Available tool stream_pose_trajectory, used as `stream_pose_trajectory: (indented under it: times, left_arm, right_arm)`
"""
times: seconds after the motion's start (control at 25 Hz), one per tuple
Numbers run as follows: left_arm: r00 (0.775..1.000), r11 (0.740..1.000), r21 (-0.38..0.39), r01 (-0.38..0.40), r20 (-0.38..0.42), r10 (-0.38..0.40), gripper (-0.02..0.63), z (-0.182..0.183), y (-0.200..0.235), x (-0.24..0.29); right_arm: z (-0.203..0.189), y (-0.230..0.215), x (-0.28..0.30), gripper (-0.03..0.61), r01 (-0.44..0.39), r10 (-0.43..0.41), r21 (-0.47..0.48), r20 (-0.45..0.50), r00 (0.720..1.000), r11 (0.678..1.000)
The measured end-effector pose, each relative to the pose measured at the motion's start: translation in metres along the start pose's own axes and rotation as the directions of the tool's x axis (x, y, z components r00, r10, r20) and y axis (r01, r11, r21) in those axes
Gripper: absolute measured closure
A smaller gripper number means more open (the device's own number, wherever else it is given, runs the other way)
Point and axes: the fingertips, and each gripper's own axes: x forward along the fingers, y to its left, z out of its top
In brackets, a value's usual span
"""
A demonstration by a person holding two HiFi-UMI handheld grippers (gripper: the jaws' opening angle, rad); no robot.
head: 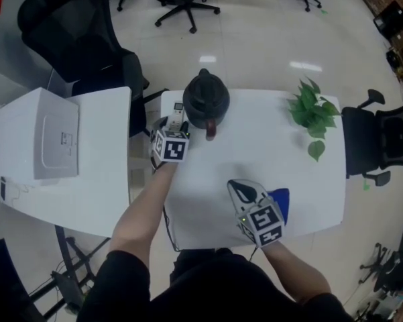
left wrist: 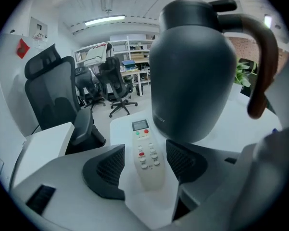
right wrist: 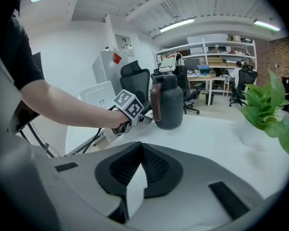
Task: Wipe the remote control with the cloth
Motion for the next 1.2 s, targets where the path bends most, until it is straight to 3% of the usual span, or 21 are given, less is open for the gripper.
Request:
stream_pose_trajectory:
  times: [0.28, 0.4, 0.68, 1.2]
  left_arm:
    - [0.999, 0.997, -0.069, 0.038, -0.025, -0.040, 0.350, -0.005, -0.001, 0.015]
    - [0.999, 0.998, -0.064, 0.027, -0.023, -0.028, 0.402, -0.005, 0.001, 0.014]
    - [1.000, 0.999, -0.034, 0.013, 0.001, -0.013, 0.405, -0.004, 0.002, 0.008]
    - [0.996, 0.998, -0.063, 0.017, 0.090, -0.012, 0.405, -0.024, -0.024, -0.089]
  right_arm:
    - [-0.013, -0.016, 0.009, 0.572, 0.022, -0.021, 0.018, -0.034, 0.999, 1.000]
    - [-0.012, -0.018, 0.008, 0.572, 0.030, -0.029, 0.028, -0.034, 0.999, 0.999]
    - [-0.014, -0.026, -0.005, 0.572, 0.057, -0.056, 0.036, -0.020, 0.998, 0.998]
    - [-0.054, -0.054, -0.066, 0.572, 0.138, -0.138, -0.004, -0.027, 0.990, 0.990]
